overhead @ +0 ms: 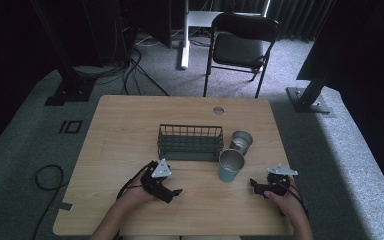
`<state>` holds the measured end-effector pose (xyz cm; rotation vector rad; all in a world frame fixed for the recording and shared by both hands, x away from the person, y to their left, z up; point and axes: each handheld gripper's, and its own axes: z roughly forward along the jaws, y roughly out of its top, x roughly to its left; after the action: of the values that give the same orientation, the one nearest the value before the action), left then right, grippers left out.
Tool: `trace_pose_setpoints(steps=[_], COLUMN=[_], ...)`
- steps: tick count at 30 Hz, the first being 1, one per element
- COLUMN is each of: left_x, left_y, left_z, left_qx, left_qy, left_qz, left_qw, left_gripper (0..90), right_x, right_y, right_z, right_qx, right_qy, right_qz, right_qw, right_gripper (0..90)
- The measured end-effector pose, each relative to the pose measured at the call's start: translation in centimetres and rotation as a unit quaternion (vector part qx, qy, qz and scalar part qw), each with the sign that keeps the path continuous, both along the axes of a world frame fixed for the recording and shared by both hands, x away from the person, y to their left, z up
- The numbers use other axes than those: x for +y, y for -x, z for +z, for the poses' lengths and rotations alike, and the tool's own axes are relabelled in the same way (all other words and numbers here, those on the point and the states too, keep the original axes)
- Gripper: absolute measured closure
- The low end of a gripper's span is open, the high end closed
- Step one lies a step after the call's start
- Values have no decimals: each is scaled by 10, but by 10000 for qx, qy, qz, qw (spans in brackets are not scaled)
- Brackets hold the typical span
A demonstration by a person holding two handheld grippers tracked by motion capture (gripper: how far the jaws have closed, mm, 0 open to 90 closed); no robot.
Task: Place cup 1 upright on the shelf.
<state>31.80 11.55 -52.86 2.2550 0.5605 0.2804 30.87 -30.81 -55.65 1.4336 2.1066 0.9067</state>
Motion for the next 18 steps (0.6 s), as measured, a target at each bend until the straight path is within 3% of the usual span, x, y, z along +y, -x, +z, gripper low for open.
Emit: trace_pose_setpoints(steps=[18], left_x=[-41], left_y=[-9], left_z=[4], left_qx=[-56], left_qy=[111], left_qz=[-351], left_qw=[9993], left_gripper=[14], right_x=[0], right_y=[0], right_z=[0], right_qx=[1], right_qy=[-3], right_qz=[-2], right_qw=[10000], right_gripper=[109])
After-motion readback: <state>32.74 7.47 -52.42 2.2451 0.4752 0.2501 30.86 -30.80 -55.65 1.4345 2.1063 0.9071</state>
